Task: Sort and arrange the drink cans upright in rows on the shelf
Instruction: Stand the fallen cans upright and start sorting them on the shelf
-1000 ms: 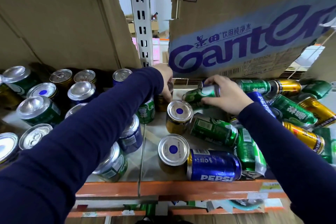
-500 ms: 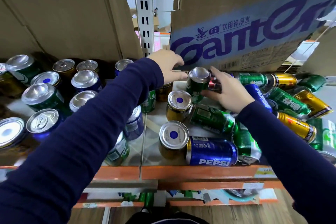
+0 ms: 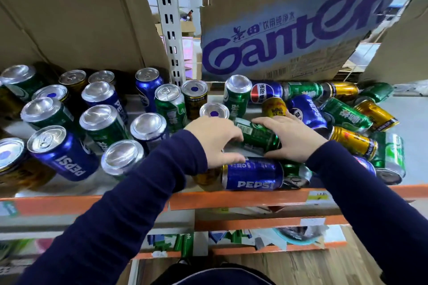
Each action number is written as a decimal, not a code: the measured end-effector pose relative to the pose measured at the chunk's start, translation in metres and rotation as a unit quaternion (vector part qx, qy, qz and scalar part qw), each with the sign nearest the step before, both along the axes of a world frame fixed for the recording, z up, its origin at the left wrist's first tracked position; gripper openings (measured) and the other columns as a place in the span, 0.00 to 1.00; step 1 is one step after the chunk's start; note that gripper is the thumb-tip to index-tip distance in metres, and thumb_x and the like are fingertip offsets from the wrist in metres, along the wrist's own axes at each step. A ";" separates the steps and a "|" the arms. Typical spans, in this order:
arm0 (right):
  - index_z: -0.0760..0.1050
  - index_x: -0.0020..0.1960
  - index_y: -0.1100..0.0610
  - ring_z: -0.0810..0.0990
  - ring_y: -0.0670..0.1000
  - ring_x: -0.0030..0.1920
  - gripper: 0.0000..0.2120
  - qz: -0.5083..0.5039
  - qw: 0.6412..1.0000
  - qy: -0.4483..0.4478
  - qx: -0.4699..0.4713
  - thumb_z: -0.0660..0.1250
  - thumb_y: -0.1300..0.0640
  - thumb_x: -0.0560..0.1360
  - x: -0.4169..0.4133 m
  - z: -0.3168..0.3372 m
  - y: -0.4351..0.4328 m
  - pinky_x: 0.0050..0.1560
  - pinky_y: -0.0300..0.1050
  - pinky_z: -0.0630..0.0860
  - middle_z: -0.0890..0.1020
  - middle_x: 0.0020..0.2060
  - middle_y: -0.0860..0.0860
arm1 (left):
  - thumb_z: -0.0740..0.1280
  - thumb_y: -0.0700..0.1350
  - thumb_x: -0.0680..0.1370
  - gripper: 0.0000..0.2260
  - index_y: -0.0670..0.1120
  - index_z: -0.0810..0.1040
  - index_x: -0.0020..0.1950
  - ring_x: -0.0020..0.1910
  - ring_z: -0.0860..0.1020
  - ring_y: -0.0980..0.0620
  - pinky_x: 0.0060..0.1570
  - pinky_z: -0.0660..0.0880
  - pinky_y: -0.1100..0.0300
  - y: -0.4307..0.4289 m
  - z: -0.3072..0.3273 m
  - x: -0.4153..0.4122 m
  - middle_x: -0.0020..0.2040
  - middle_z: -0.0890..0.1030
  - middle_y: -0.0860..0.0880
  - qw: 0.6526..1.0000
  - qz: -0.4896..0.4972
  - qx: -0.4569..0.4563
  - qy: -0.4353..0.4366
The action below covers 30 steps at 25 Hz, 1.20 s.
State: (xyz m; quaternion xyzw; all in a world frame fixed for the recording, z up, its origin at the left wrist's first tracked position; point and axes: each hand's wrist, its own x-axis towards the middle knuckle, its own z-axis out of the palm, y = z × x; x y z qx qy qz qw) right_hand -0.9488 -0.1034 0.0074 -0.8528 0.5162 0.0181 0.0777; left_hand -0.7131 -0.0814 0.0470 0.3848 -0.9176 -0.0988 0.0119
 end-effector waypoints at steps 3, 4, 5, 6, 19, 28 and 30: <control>0.65 0.70 0.52 0.69 0.51 0.64 0.38 -0.006 0.997 -0.071 -0.007 0.76 0.49 0.65 0.001 0.004 0.002 0.62 0.41 0.64 0.74 0.64 0.52 | 0.65 0.70 0.67 0.32 0.49 0.74 0.62 0.52 0.76 0.49 0.52 0.74 0.53 0.011 -0.007 -0.006 0.54 0.78 0.50 0.994 0.004 0.001 -0.111; 0.67 0.69 0.53 0.71 0.50 0.62 0.35 -0.019 0.993 -0.116 0.002 0.76 0.51 0.65 0.001 0.010 0.004 0.58 0.38 0.65 0.75 0.62 0.51 | 0.65 0.71 0.65 0.33 0.49 0.74 0.60 0.51 0.77 0.48 0.51 0.75 0.53 0.014 -0.009 -0.009 0.53 0.78 0.50 0.990 0.005 -0.003 -0.143; 0.69 0.66 0.53 0.73 0.49 0.59 0.33 -0.035 0.985 -0.166 0.007 0.76 0.53 0.65 0.002 0.017 0.004 0.55 0.36 0.65 0.76 0.61 0.50 | 0.66 0.72 0.64 0.34 0.48 0.75 0.57 0.50 0.77 0.48 0.49 0.75 0.53 0.017 -0.010 -0.012 0.51 0.78 0.49 0.986 0.005 -0.010 -0.167; 0.71 0.64 0.53 0.74 0.48 0.57 0.30 -0.046 0.975 -0.216 0.002 0.77 0.55 0.64 0.002 0.025 0.004 0.54 0.35 0.67 0.77 0.58 0.50 | 0.67 0.72 0.63 0.33 0.48 0.75 0.55 0.48 0.77 0.47 0.48 0.75 0.53 0.018 -0.010 -0.014 0.49 0.79 0.49 0.983 0.008 -0.015 -0.182; 0.66 0.71 0.56 0.74 0.51 0.63 0.34 -0.078 0.967 -0.239 -0.030 0.72 0.45 0.70 0.015 0.021 -0.012 0.60 0.36 0.65 0.76 0.64 0.52 | 0.71 0.67 0.58 0.26 0.51 0.74 0.47 0.45 0.75 0.50 0.47 0.69 0.57 0.019 -0.013 -0.016 0.43 0.76 0.53 0.995 0.062 -0.036 -0.063; 0.76 0.61 0.51 0.80 0.40 0.45 0.15 -0.127 0.927 -0.349 -0.054 0.69 0.55 0.75 -0.012 0.015 0.033 0.47 0.28 0.73 0.81 0.46 0.45 | 0.72 0.63 0.57 0.31 0.48 0.78 0.54 0.46 0.72 0.54 0.48 0.73 0.57 0.026 -0.001 -0.014 0.48 0.72 0.52 0.980 0.090 -0.013 0.178; 0.77 0.60 0.52 0.77 0.36 0.42 0.14 -0.135 0.929 -0.338 -0.067 0.69 0.56 0.75 -0.013 0.016 0.040 0.43 0.23 0.69 0.80 0.44 0.44 | 0.73 0.63 0.59 0.31 0.48 0.78 0.57 0.48 0.73 0.53 0.49 0.74 0.54 0.026 -0.003 -0.016 0.50 0.71 0.52 0.984 0.102 -0.007 0.145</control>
